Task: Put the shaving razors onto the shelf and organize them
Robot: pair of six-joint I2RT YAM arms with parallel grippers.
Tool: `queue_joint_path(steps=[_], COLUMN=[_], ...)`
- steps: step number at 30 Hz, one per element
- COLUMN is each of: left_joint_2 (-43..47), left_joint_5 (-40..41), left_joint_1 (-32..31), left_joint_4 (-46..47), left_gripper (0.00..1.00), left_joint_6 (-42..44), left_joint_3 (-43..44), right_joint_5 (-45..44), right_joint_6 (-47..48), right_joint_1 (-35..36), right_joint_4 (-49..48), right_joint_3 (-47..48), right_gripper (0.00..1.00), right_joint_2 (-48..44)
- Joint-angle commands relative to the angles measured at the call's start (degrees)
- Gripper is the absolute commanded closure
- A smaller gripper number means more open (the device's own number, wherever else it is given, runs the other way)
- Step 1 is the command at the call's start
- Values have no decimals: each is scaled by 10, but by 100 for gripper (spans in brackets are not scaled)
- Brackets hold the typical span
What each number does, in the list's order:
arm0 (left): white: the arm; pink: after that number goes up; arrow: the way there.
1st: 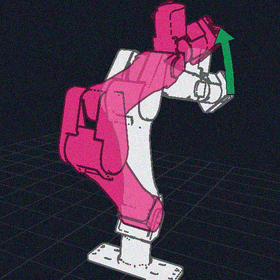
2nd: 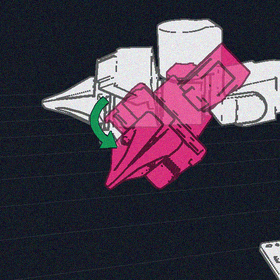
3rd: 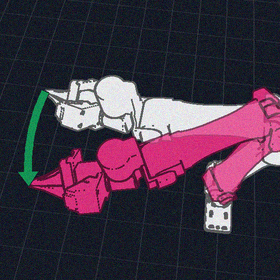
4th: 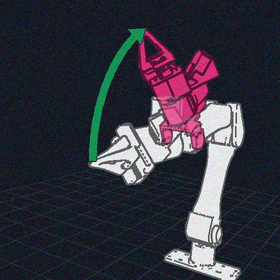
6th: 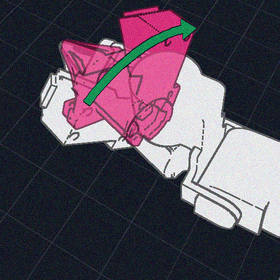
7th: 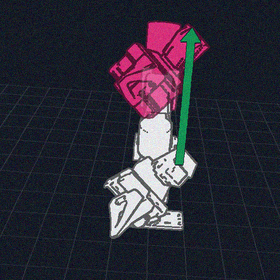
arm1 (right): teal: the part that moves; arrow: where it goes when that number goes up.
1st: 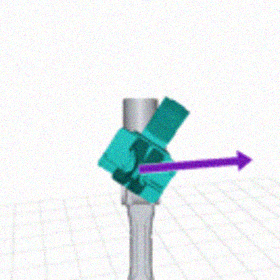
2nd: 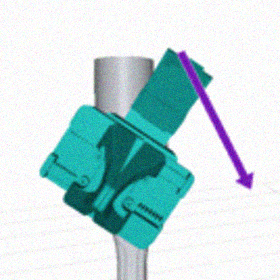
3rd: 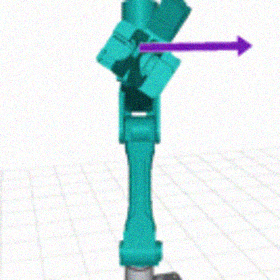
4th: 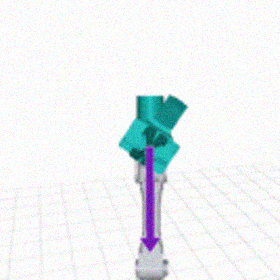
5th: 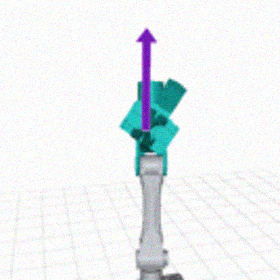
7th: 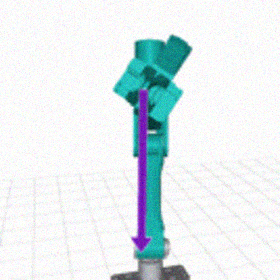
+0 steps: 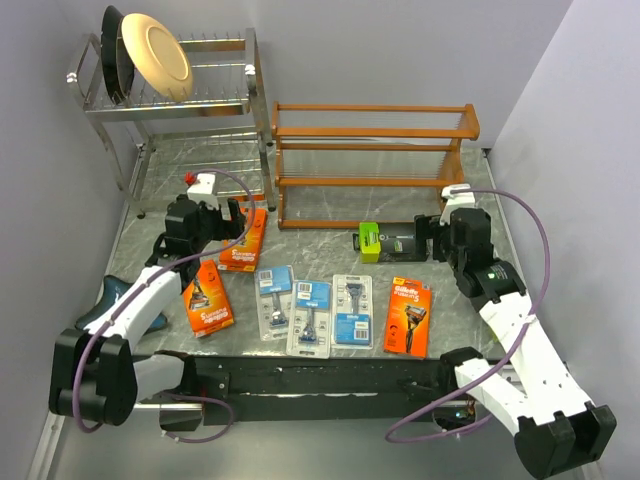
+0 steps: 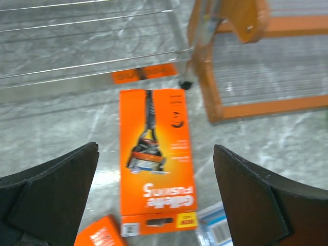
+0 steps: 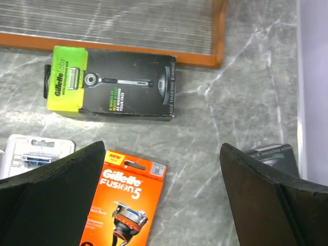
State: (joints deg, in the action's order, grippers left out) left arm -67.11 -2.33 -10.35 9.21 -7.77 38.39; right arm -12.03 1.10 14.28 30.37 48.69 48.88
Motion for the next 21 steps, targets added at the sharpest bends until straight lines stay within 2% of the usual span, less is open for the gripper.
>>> queue_joint_path(steps=[1, 2, 6, 12, 17, 21], left_joint_2=[15, 9, -6, -13, -35, -66], left_joint_5=[-14, -10, -78, -94, -85, -50], left_joint_1=[-23, -27, -32, -33, -33, -35], left_joint_4=[10, -8, -61, -25, 29, 31], left_gripper=[1, 1, 1, 0, 6, 12], left_joint_6=[-51, -51, -19, -41, -123, -189], left_joint_3=[39, 48, 103, 121, 127, 135], right_joint_5=[-6, 15, 22, 40, 68, 73], right_joint_6=[17, 26, 7, -51, -52, -47], right_joint_1=[-7, -14, -60, -138, -184, -192], right_joint_4=[-15, -15, -37, -86, -133, -192], right_joint_3=[55, 64, 114, 177, 197, 180], right_gripper=[0, 0, 0, 0, 0, 0], right_joint_2=[9, 13, 60, 159, 191, 210])
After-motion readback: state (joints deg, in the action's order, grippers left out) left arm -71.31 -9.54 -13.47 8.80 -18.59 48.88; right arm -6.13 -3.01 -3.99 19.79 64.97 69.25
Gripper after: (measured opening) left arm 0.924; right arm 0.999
